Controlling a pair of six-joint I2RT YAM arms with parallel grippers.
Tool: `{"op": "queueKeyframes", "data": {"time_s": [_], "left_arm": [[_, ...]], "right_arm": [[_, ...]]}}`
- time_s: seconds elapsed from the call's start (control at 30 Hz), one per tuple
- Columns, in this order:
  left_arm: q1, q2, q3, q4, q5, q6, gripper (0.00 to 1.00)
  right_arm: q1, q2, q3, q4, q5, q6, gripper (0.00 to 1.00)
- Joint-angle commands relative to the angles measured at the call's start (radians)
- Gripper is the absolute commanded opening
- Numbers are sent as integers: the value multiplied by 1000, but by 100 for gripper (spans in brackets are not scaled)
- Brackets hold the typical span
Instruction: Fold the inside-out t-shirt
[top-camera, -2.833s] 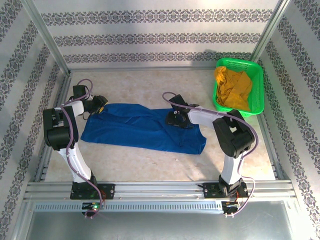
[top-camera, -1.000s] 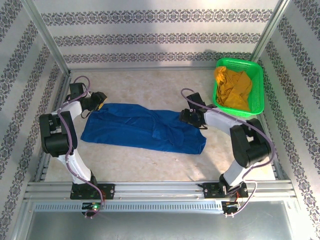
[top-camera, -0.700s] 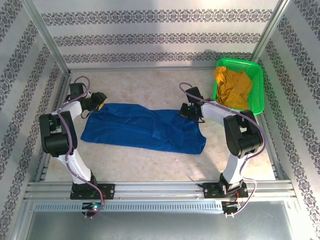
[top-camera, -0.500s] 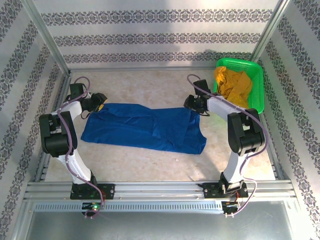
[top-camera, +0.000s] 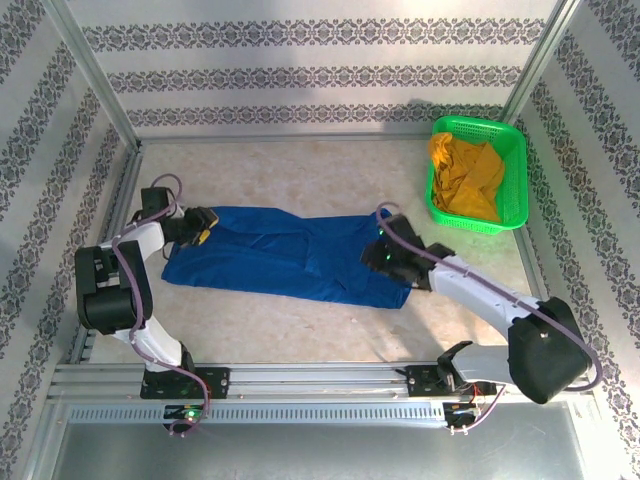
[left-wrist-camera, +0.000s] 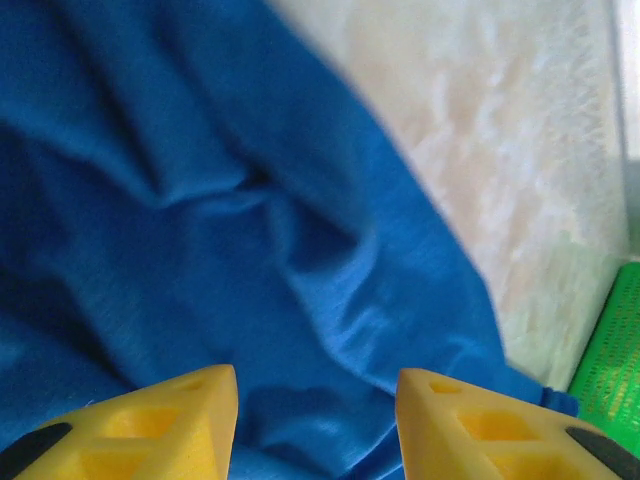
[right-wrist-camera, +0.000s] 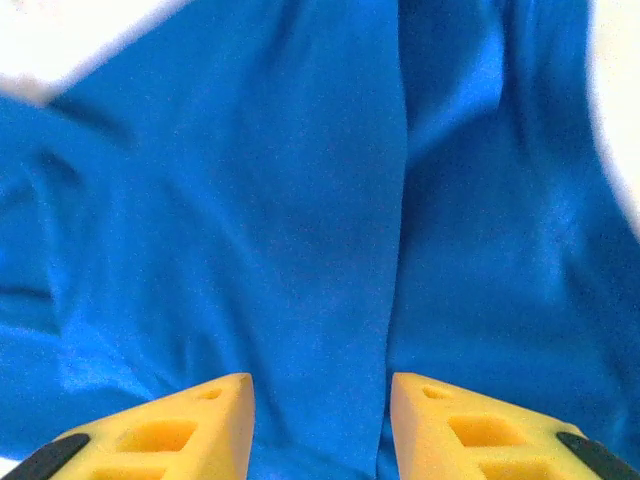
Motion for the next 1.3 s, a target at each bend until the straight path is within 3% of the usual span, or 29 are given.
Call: {"op": "queueKeyframes", "data": {"time_s": [0.0, 0.1, 0.23, 0.57, 0.73, 0.93, 1.27], "left_arm": [[-9, -20, -53, 46, 20, -20, 46], [-9, -41, -86, 32, -1, -7, 46], [-19, -72, -131, -4, -45, 7, 46], [-57, -230, -255, -32, -114, -50, 46], [-54, -220, -10, -175, -191, 4, 52], [-46, 47, 337, -420, -201, 123, 53], [-37, 163, 432, -484, -248, 247, 48]], "right_arm": [[68, 51, -108, 94, 58, 222, 40], [71, 62, -200, 156, 101, 328, 37], [8, 17, -269, 111, 131, 410, 37], [-222, -126, -308, -2, 84, 357, 39], [-242, -145, -228, -42, 54, 245, 39], [-226, -177, -96, -83, 39, 113, 38], [-176, 104, 175, 19, -134, -79, 42]]}}
